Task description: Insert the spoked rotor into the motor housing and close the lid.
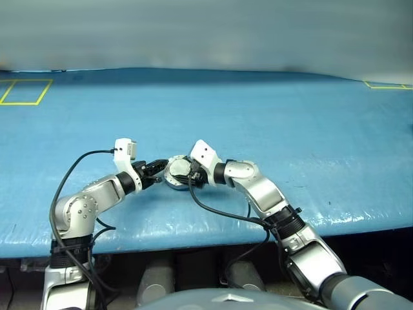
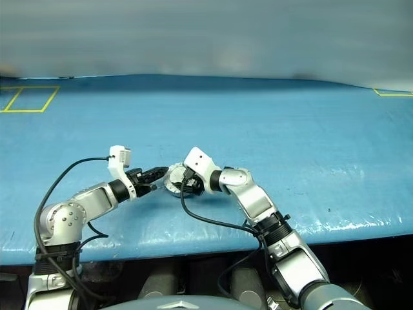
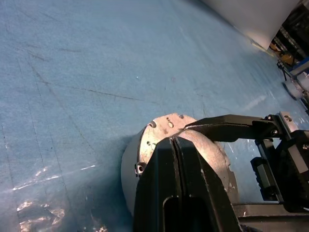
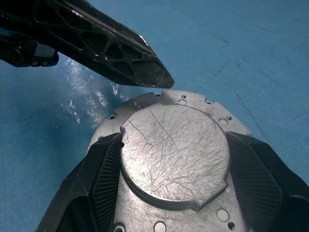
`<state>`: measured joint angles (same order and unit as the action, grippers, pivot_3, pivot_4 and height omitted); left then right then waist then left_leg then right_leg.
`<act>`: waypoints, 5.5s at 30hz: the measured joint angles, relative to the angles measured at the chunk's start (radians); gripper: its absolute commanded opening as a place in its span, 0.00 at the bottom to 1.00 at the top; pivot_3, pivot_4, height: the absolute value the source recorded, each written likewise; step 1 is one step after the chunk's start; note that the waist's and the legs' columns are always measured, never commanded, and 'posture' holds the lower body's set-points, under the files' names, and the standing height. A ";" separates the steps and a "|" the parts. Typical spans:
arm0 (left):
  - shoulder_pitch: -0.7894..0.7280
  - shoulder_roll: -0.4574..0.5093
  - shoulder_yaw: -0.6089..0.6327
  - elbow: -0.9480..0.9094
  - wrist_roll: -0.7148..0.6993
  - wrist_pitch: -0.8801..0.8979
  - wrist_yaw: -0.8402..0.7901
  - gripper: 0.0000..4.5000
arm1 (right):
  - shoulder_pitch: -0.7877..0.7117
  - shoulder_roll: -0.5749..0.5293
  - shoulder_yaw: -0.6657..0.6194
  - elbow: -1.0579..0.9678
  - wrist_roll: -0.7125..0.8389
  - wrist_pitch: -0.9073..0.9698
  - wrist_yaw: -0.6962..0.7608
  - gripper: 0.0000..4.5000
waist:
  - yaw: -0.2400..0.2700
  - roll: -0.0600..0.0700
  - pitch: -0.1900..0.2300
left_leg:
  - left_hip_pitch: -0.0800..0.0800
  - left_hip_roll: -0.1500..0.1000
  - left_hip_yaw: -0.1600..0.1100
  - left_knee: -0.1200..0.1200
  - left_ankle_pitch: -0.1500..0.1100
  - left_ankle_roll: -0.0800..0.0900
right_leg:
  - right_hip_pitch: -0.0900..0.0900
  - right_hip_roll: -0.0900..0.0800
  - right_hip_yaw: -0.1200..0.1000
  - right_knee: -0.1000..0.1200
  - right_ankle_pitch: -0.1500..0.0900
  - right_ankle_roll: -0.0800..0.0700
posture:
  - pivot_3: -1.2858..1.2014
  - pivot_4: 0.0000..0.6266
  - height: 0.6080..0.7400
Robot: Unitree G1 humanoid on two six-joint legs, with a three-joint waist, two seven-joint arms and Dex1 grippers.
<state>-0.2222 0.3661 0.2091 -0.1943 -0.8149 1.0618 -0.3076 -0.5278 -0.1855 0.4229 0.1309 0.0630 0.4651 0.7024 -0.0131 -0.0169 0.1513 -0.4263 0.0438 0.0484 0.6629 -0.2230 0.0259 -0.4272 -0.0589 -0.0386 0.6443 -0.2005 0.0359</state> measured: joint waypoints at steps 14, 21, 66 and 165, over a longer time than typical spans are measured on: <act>-0.016 -0.009 -0.023 0.026 0.045 0.001 -0.020 0.00 | 0.017 -0.005 -0.001 -0.016 0.000 0.005 -0.017 0.67 | 0.003 0.000 -0.001 | 0.002 0.000 -0.001 0.000 0.000 0.000 | 0.001 -0.002 0.000 0.000 0.000 0.000 | 0.52 0.24 1.00; -0.025 -0.008 -0.039 0.027 0.054 0.007 -0.038 0.00 | 0.047 -0.006 -0.019 -0.053 0.005 0.027 -0.026 0.83 | 0.006 0.000 -0.001 | 0.001 0.000 -0.001 -0.001 0.000 0.000 | 0.001 -0.003 0.000 -0.001 0.000 0.000 | 0.52 0.24 1.00; -0.026 0.014 -0.073 0.029 0.138 -0.045 -0.137 0.00 | 0.460 0.268 -0.538 -0.435 0.934 0.621 -0.774 0.99 | 0.002 0.001 0.000 | -0.004 0.001 -0.002 -0.006 -0.001 0.002 | -0.002 -0.004 -0.001 -0.005 -0.001 -0.001 | 0.52 0.24 1.00; 0.058 -0.258 0.354 0.026 -0.349 0.054 0.104 1.00 | 0.512 0.264 -0.477 -0.297 1.336 0.300 -0.848 0.28 | 0.001 0.000 0.002 | -0.007 0.002 -0.003 -0.005 -0.001 0.002 | -0.003 -0.002 -0.001 -0.008 0.000 0.002 | 0.52 0.24 1.00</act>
<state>-0.1644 0.1081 0.5627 -0.1683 -1.1639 1.1163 -0.2039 -0.0154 0.0782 -0.0539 -0.1665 1.3986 0.7649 -0.1461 -0.0126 -0.0172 0.1533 -0.4332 0.0455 0.0450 0.6576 -0.2245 0.0281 -0.4298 -0.0609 -0.0391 0.6366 -0.2008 0.0380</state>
